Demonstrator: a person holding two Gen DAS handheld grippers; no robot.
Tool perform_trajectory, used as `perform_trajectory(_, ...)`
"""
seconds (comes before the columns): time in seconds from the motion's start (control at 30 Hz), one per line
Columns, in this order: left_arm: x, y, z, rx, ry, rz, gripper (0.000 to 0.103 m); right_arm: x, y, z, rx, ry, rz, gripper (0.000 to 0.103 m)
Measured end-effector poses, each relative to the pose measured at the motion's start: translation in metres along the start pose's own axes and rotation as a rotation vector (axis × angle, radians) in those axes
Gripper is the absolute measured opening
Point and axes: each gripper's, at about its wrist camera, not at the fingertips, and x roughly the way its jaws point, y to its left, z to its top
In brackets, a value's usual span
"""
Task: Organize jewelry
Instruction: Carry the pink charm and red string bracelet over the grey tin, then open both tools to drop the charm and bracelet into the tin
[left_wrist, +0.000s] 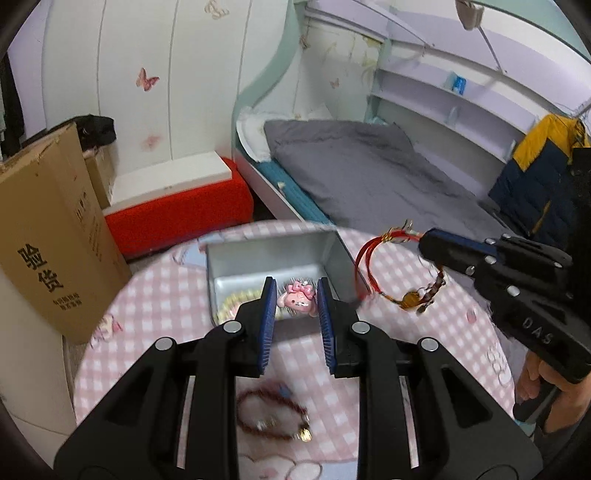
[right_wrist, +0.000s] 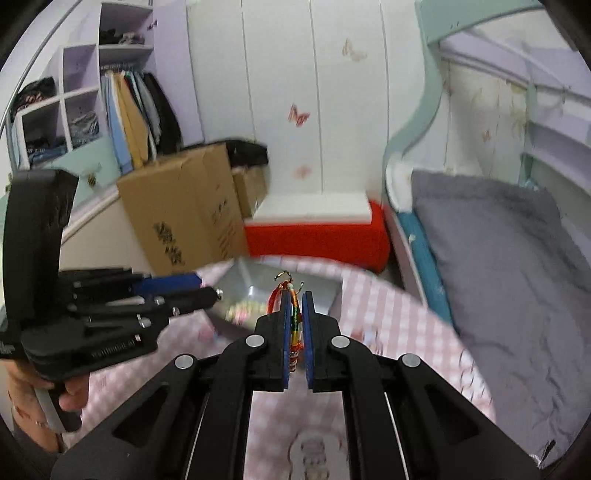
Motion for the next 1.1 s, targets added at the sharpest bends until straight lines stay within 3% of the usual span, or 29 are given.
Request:
perform_trajectory(0.2,0.014,0.010,0.020,-0.009,-0.024,0.022,0.022,0.019,0.003,0.017,-0.002,-0.062,-0.013,0.004)
perform_trajectory(0.57,0.056,0.025,0.012,-0.023,0.023,0.053,0.023,0.076,-0.005,-0.002,0.044,0.050,-0.005,0.004)
perform_trajectory(0.83,0.070,0.028,0.004,-0.034,0.050,0.064,0.023,0.090,-0.009,-0.013,0.082,0.110,0.015,0.006)
perform_trajectory(0.87,0.070,0.029,0.003,-0.039,0.055,0.064,0.026,0.090,-0.010,-0.014,0.085,0.108,0.013,0.006)
perform_trajectory(0.97,0.063,0.029,0.002,-0.044,0.024,0.091,0.064,0.090,-0.010,-0.014,0.099,0.113,0.019,0.007)
perform_trajectory(1.1,0.045,0.027,0.002,-0.043,-0.015,0.106,0.064,0.075,-0.009,-0.012,0.102,0.087,0.014,0.010)
